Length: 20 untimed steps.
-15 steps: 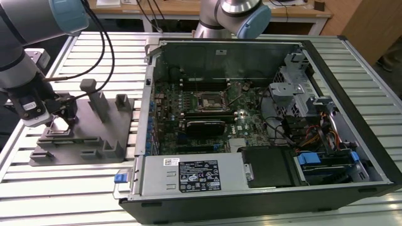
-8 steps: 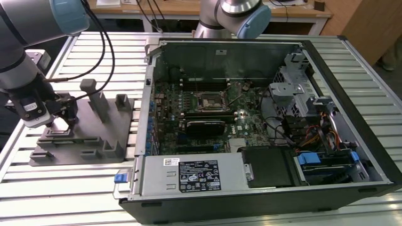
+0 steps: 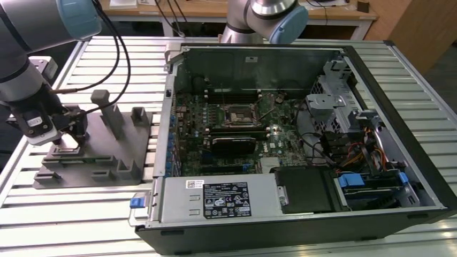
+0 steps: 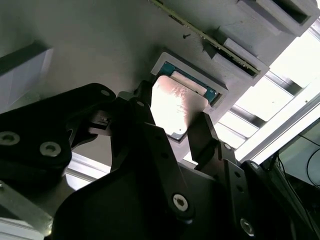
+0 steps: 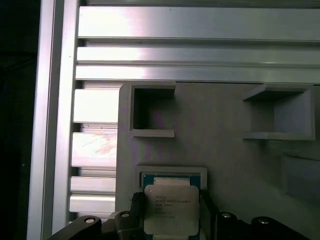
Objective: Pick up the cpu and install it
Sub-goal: 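Pick up the cpu and move it towards the insertion slot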
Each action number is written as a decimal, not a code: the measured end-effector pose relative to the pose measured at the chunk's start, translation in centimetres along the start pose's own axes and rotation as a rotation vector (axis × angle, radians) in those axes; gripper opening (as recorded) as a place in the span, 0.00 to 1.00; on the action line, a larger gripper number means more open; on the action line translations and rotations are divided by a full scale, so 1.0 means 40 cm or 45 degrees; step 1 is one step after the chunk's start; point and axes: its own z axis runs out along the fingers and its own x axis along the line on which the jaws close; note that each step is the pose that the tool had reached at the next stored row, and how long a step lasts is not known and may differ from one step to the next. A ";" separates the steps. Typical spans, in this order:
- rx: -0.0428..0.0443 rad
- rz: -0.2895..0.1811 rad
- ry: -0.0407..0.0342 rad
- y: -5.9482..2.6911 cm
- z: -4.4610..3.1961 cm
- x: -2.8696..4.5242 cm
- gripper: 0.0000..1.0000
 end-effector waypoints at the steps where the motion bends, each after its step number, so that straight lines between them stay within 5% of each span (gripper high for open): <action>1: 0.000 0.000 -0.0002 0.000 -0.003 0.000 0.53; 10: 0.000 0.000 0.0003 0.004 -0.063 0.001 0.53; 20: -0.001 -0.001 0.0000 0.007 -0.102 0.003 0.53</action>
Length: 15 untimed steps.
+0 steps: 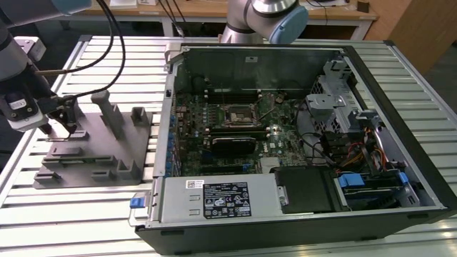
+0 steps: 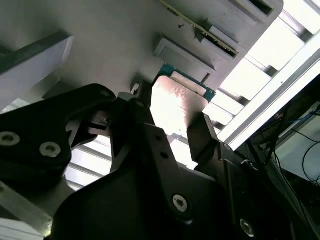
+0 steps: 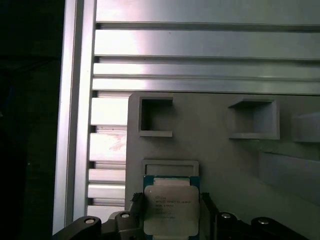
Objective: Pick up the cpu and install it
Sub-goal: 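Pick up the cpu and move it towards the insertion slot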
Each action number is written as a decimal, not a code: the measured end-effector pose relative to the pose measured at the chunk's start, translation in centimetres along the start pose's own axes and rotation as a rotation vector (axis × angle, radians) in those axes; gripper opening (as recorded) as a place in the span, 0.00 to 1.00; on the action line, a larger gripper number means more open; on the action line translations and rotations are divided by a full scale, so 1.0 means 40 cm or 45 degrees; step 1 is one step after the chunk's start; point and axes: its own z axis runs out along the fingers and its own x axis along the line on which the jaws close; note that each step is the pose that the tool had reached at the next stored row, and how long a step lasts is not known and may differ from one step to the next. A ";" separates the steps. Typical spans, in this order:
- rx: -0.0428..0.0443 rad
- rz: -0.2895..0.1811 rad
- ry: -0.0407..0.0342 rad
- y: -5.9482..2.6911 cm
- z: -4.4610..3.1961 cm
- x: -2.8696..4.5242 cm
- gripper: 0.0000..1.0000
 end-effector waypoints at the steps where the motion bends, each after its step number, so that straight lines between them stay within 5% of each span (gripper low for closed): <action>1: 0.000 0.000 -0.0002 0.000 0.000 0.000 0.53; 15: 0.000 0.000 0.0003 0.005 -0.065 0.003 0.53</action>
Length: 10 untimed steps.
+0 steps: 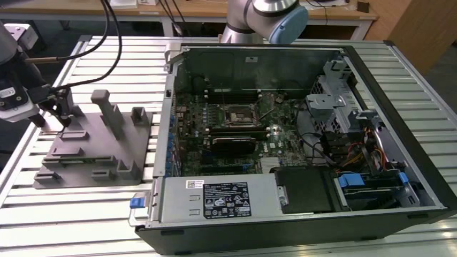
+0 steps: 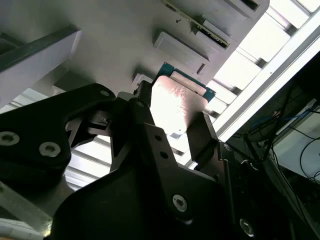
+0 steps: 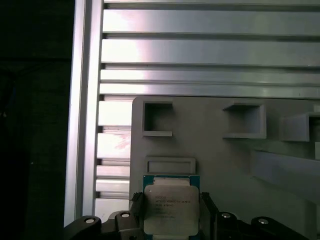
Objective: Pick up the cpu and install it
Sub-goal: 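Pick up the cpu and move it towards the insertion slot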
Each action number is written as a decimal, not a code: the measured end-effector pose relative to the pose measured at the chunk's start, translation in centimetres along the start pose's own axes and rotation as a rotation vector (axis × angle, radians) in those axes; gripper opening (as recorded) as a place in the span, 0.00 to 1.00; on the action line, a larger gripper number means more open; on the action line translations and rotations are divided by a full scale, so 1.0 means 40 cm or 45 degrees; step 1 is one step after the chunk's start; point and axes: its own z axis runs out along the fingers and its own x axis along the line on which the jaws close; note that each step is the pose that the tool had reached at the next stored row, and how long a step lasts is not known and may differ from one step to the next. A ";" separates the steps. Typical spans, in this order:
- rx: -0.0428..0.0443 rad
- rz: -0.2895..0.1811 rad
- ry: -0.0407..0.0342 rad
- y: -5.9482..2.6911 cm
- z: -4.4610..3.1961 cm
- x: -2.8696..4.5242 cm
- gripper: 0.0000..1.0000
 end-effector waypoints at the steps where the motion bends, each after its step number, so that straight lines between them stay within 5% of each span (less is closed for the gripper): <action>1: 0.000 0.000 -0.0001 0.000 -0.005 0.000 0.53; 10: 0.000 0.000 0.0000 0.005 -0.058 0.001 0.53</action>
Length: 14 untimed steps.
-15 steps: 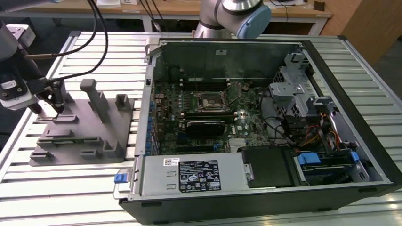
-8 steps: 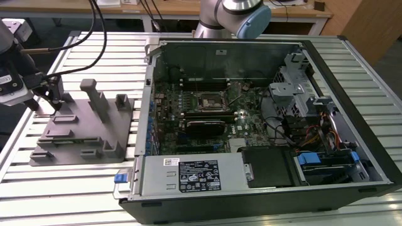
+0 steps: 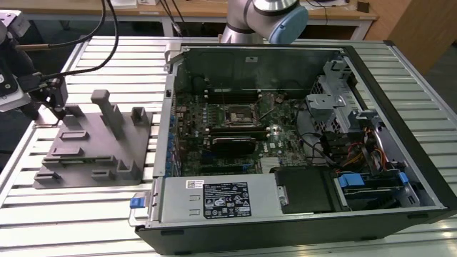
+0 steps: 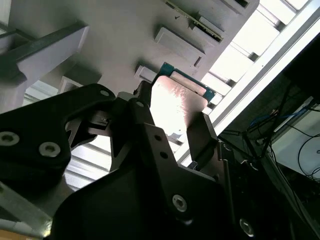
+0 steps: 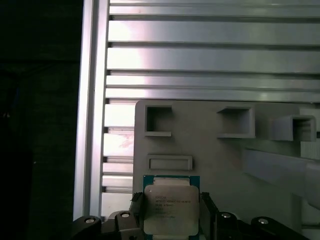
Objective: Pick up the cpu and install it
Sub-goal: 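Pick up the cpu and move it towards the insertion slot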
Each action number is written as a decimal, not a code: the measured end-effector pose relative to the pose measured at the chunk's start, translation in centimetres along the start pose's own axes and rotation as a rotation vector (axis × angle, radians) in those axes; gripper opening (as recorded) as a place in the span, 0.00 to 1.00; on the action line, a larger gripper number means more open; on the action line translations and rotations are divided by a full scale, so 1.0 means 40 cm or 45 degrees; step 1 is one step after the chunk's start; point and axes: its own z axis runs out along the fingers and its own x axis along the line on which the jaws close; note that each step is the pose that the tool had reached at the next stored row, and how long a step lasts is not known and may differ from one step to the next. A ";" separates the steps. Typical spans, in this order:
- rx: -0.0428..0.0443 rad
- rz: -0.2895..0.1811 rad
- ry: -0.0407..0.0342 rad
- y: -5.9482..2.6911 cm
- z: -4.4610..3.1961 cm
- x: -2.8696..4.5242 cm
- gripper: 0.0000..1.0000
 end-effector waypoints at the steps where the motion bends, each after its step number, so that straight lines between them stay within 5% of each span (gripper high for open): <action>1: 0.000 0.000 0.0000 0.001 -0.006 0.000 0.53; 14: 0.000 0.000 0.0000 0.012 -0.090 0.002 0.53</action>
